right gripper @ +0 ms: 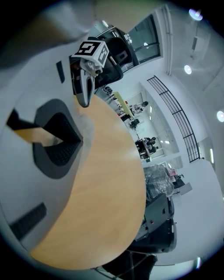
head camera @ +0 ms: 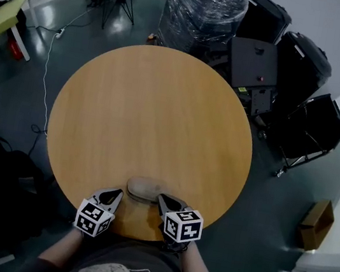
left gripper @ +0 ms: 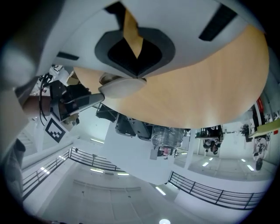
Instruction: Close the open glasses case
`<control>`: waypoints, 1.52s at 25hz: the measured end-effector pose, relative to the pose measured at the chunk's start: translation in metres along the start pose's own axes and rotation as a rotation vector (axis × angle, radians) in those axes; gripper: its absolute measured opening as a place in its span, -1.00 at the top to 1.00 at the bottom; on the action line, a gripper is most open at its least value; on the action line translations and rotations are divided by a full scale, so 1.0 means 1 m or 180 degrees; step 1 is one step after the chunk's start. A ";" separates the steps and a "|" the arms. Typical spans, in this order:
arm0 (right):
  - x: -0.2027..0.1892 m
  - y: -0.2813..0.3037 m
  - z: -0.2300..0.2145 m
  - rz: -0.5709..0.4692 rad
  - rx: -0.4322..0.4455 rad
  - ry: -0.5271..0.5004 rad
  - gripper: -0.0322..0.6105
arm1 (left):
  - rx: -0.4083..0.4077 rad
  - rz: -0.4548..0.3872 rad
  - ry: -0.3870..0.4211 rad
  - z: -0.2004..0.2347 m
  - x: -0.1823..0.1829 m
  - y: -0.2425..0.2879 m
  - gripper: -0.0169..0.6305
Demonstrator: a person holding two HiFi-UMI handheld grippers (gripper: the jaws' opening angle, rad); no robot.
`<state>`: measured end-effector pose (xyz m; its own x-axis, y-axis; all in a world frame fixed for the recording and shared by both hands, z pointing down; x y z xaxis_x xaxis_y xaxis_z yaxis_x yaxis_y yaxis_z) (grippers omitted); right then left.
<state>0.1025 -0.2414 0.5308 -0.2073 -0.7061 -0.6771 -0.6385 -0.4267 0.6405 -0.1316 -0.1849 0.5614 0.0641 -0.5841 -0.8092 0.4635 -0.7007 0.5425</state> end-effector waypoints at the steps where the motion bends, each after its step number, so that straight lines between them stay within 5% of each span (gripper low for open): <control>1: -0.003 0.000 0.001 0.0023 0.0011 -0.0009 0.93 | -0.0008 -0.0021 0.0040 -0.001 0.002 -0.002 0.92; 12: -0.017 0.004 -0.001 0.0171 0.0081 -0.0027 0.93 | -0.0098 0.0067 0.0220 -0.023 0.010 0.021 0.92; 38: -0.033 0.008 0.000 0.0127 -0.0041 -0.0056 0.93 | 0.0020 0.0330 0.0054 -0.023 -0.004 0.034 0.92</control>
<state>0.1043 -0.2218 0.5581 -0.2455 -0.7128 -0.6570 -0.6199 -0.4056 0.6717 -0.0954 -0.1971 0.5776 0.1264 -0.6465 -0.7524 0.4479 -0.6395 0.6248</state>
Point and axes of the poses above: the fingertips, and each gripper's own axes: y forward along the fingers, z to its left, x out of its top, the point moved 10 cm from there along -y, backward along the fingers, and after that the axes turned 2 degrees about x, right-handed, at the moved point
